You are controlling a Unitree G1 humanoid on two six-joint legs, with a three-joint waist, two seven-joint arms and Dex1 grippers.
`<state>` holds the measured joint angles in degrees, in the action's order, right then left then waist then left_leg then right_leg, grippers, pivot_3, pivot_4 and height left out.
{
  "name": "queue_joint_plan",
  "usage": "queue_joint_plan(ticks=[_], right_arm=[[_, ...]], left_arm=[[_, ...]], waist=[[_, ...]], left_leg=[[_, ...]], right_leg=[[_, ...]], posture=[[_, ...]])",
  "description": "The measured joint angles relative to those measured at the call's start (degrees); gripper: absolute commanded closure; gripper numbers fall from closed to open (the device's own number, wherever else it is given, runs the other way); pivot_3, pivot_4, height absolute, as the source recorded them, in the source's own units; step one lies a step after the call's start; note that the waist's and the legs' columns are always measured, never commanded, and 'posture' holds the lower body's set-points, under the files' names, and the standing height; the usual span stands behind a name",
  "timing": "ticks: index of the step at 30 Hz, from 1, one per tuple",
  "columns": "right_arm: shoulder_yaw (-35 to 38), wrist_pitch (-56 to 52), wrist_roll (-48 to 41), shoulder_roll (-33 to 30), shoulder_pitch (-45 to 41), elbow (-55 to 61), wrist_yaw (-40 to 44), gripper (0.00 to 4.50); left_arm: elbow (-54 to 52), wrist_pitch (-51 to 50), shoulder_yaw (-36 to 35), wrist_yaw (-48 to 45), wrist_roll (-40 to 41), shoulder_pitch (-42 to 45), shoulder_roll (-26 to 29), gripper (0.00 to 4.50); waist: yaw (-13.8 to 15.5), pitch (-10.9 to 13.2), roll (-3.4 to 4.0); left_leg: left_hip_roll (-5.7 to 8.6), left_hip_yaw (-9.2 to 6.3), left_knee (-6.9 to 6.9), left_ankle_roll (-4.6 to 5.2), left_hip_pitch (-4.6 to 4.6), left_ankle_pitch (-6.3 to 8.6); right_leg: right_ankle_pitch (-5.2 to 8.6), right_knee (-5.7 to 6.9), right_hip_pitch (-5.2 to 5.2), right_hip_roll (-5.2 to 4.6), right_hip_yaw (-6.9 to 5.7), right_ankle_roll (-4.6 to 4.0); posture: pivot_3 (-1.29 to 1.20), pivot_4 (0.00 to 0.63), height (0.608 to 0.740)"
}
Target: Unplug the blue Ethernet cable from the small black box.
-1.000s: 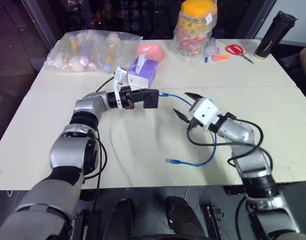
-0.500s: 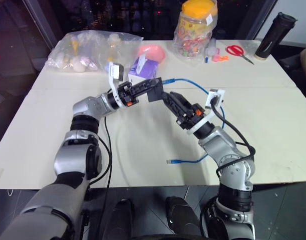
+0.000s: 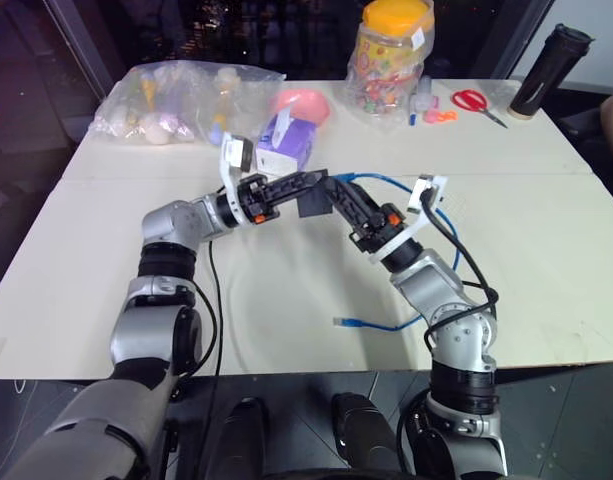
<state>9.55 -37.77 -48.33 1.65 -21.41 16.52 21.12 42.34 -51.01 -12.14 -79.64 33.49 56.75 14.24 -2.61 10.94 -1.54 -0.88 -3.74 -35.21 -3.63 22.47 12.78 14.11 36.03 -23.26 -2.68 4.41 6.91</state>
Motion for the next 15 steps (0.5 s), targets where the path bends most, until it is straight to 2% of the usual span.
queue_joint_plan(ticks=[3, 15], right_arm=[[-0.09, 0.97, -0.96, 0.12, -0.44, -0.18, 0.24, 4.46], [-0.6, 2.34, -1.95, -0.09, -0.97, -1.29, -1.15, 4.46]], left_arm=[[-0.16, 0.04, 0.03, 0.0, 0.53, -0.02, 0.34, 3.98], [0.34, 1.32, -0.09, 1.31, 1.25, 0.0, 0.5, 3.98]], waist=[[-0.01, 0.0, 0.0], [0.01, 0.0, 0.0]], left_leg=[[0.0, 0.01, 0.0, 0.0, 0.0, 0.0], [0.0, 0.01, 0.01, 0.0, 0.01, 0.0]], right_leg=[[0.0, -0.01, 0.0, 0.0, 0.0, 0.0], [0.0, -0.03, 0.0, 0.0, 0.0, 0.0]], posture=[[0.0, 0.15, 0.739], [0.0, 0.15, 0.739]])
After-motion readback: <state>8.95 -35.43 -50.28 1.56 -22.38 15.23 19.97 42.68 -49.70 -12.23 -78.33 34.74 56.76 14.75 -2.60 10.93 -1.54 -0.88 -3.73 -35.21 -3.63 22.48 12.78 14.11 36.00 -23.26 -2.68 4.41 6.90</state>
